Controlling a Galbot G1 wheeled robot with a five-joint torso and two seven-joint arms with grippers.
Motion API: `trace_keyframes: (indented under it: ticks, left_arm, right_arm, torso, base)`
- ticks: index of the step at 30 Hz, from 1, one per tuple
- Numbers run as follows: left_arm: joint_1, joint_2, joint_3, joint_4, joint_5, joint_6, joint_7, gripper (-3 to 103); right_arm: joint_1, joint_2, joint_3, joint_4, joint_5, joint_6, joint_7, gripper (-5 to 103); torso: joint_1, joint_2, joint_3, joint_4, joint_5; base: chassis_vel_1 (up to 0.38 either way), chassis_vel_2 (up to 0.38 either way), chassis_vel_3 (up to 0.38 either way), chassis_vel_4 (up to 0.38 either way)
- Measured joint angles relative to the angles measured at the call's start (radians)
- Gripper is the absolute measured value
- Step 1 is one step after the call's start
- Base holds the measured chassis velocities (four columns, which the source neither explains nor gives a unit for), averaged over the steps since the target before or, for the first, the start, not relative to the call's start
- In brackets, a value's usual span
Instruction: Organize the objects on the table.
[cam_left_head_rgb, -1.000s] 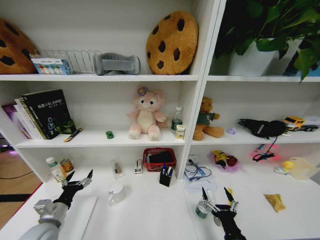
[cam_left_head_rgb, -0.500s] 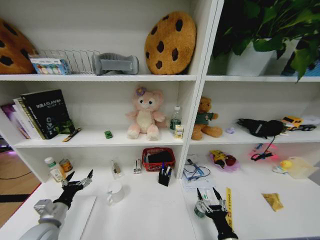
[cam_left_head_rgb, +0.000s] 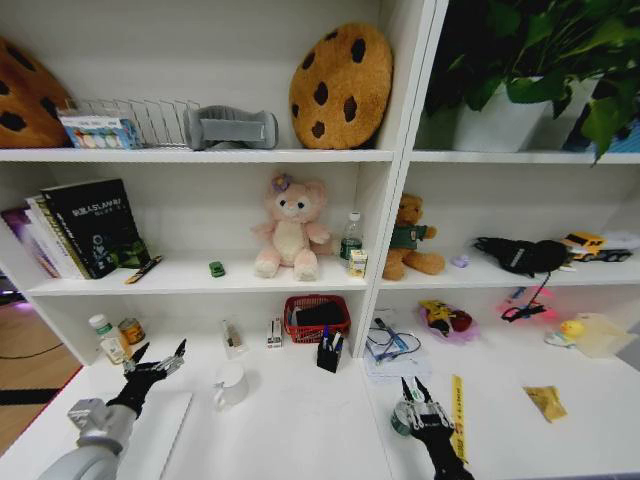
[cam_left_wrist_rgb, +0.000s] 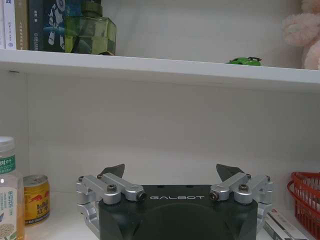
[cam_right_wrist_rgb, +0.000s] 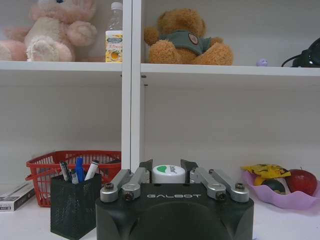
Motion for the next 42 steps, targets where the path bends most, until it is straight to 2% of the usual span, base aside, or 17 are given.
trace_keyframes:
  ticks: [6,9,11,13,15,21,26,37,42]
  left_arm:
    - [0.0,0.0,0.0,0.0,0.0,0.0,0.0,100]
    - [0.0,0.0,0.0,0.0,0.0,0.0,0.0,100]
    - [0.0,0.0,0.0,0.0,0.0,0.0,0.0,100]
    - [0.0,0.0,0.0,0.0,0.0,0.0,0.0,100]
    - [0.0,0.0,0.0,0.0,0.0,0.0,0.0,100]
    - [0.0,0.0,0.0,0.0,0.0,0.0,0.0,100]
    - [0.0,0.0,0.0,0.0,0.0,0.0,0.0,100]
    - [0.0,0.0,0.0,0.0,0.0,0.0,0.0,100]
    - [0.0,0.0,0.0,0.0,0.0,0.0,0.0,100]
  right_arm:
    - [-0.129,0.033,0.009,0.088,-0.036,0.01,0.072,30]
    - [-0.217,0.056,0.018,0.123,-0.074,0.046,0.112,30]
    - [-0.312,0.095,0.023,0.159,-0.106,0.093,0.176,30]
    - [-0.335,0.105,0.023,0.167,-0.116,0.106,0.193,30]
    - [-0.388,0.126,0.025,0.18,-0.148,0.133,0.258,30]
    - [-0.394,0.134,0.044,0.142,-0.146,0.137,0.297,30]
    - [-0.348,0.144,0.086,0.011,-0.082,0.137,0.331,30]
    - [-0.346,0.158,0.079,-0.091,-0.073,0.17,0.375,30]
    - [-0.325,0.158,0.067,-0.193,-0.077,0.198,0.393,30]
  torso:
    - [0.0,0.0,0.0,0.0,0.0]
    - [0.0,0.0,0.0,-0.0002,-0.0002]
    - [0.0,0.0,0.0,-0.0001,-0.0001]
    - [0.0,0.0,0.0,-0.0002,-0.0002]
    - [0.0,0.0,0.0,-0.0001,-0.0003]
    - [0.0,0.0,0.0,0.0,-0.0003]
    - [0.0,0.0,0.0,-0.0001,0.0002]
    - [0.0,0.0,0.0,0.0,0.0]
    - [0.0,0.0,0.0,-0.0001,-0.0001]
  base:
    - [0.0,0.0,0.0,0.0]
    - [0.0,0.0,0.0,0.0]
    - [0.0,0.0,0.0,0.0]
    - [0.0,0.0,0.0,0.0]
    - [0.0,0.0,0.0,0.0]
    - [0.0,0.0,0.0,0.0]
    - [0.0,0.0,0.0,0.0]
    - [0.0,0.0,0.0,0.0]
    - [0.0,0.0,0.0,0.0]
